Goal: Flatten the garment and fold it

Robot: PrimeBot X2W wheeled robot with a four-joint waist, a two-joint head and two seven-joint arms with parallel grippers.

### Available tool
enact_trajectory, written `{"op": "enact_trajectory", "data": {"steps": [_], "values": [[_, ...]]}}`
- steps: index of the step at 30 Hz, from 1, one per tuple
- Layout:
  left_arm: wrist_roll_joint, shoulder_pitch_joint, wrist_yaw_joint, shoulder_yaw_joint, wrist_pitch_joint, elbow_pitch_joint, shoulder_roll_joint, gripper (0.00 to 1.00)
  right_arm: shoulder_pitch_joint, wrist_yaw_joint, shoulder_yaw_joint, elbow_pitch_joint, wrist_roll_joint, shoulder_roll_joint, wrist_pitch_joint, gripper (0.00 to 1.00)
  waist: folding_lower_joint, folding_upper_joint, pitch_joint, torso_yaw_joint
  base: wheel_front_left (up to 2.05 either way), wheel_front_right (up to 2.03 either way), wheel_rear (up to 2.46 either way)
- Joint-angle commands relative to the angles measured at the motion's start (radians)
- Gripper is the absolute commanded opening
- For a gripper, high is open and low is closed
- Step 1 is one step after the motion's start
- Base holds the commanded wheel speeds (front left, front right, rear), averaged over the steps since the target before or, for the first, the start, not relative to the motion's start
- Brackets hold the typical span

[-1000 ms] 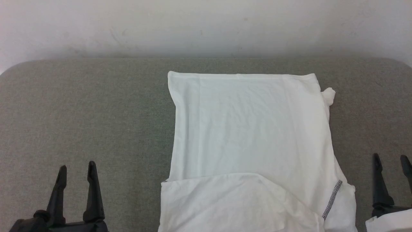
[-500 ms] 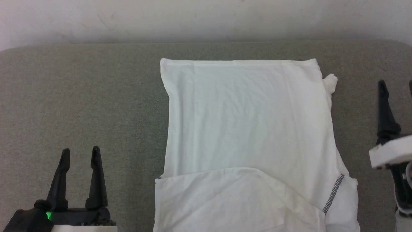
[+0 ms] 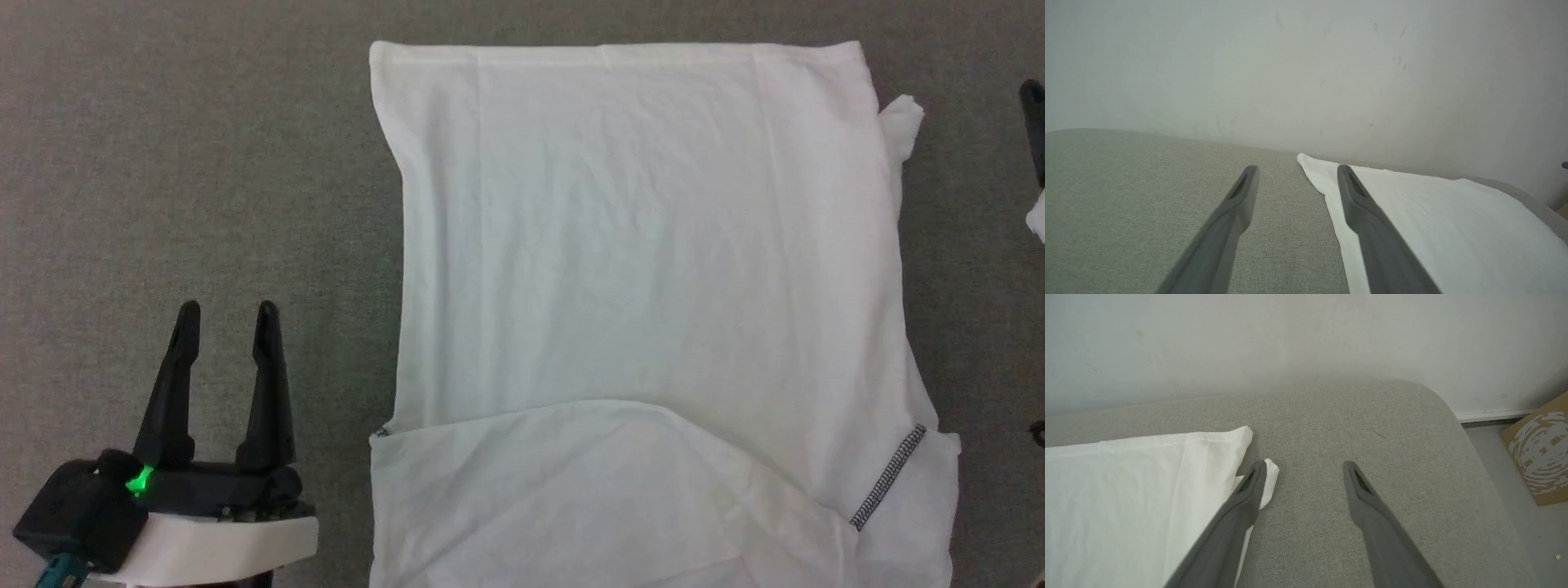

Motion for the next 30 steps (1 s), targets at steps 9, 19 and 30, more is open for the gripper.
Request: {"op": "enact_trajectory", "data": {"steps": [9,19,30], "values": [[0.038,-0.076,-0.049,0.018,-0.005,0.017,-0.025,1.00,-0.080,-0.001,-0.039,0.063,-0.045,0.026,0.022,1.00,-0.0004,0.0000,0.162,0.064,0.00,0.00,0.00],[0.055,-0.101,-0.082,0.041,-0.005,0.025,-0.051,1.00,-0.083,-0.001,-0.046,0.128,-0.053,0.036,0.045,0.12,-0.0004,0.0000,0.187,0.103,0.00,0.00,0.00],[0.067,-0.075,-0.097,0.068,-0.005,0.054,-0.067,1.00,-0.053,-0.001,-0.115,0.143,-0.069,0.028,-0.072,0.00,-0.0004,0.0000,0.072,0.076,0.00,0.00,0.00]]}}
